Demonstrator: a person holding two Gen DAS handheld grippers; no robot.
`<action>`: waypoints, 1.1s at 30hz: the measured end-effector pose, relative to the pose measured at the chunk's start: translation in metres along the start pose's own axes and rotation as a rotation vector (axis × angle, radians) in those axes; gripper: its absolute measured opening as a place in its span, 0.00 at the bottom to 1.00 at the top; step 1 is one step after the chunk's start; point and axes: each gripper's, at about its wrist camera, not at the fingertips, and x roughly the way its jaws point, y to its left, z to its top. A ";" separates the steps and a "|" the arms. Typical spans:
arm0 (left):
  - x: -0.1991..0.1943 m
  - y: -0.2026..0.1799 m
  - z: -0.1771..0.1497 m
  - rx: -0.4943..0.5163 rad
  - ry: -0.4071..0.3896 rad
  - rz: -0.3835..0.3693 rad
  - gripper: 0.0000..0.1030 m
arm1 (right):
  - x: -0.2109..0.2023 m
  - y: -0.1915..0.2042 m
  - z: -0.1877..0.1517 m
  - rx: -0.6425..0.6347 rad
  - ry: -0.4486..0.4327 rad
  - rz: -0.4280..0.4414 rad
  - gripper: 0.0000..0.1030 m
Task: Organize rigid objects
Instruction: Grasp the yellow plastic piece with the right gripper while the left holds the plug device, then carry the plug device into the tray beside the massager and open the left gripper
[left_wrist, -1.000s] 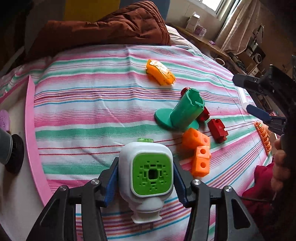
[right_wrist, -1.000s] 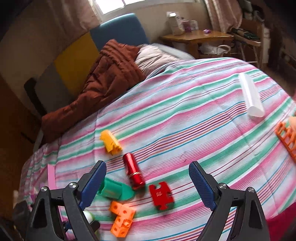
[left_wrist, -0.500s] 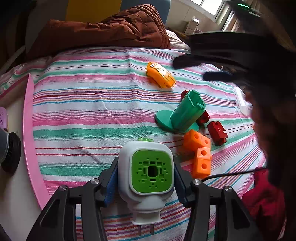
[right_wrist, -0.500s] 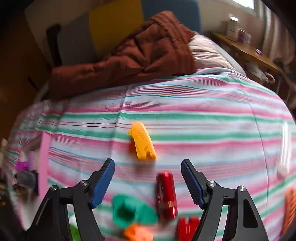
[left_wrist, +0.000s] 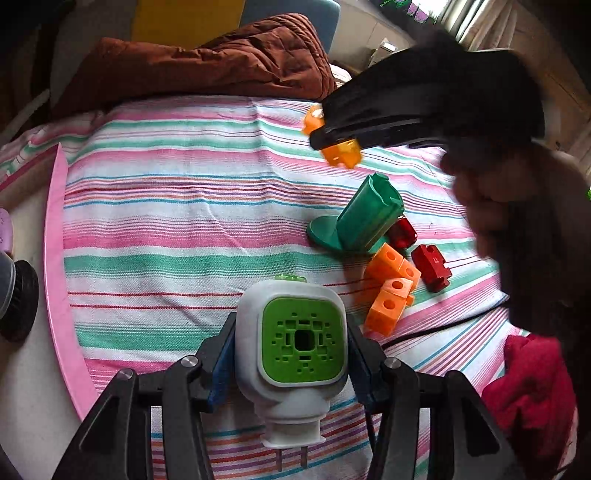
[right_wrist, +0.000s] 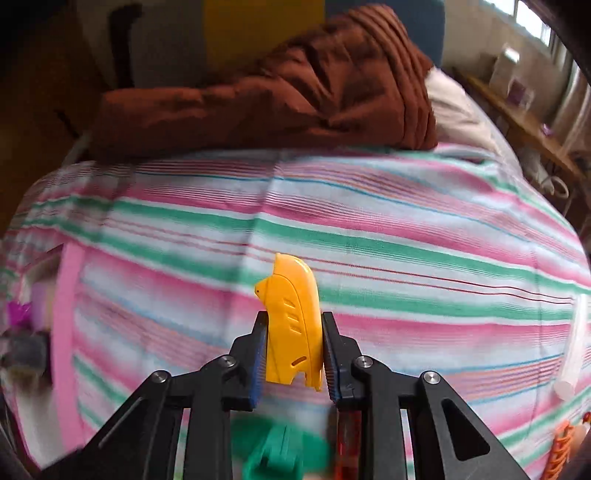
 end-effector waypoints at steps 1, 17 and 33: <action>0.000 -0.002 -0.001 0.008 -0.004 0.006 0.52 | -0.010 0.001 -0.006 -0.004 -0.017 0.010 0.26; -0.020 -0.007 -0.005 0.053 -0.025 0.036 0.51 | -0.045 -0.017 -0.142 0.160 0.111 0.023 0.26; -0.098 -0.005 -0.029 0.048 -0.147 0.064 0.51 | -0.033 -0.016 -0.140 0.146 0.121 -0.047 0.26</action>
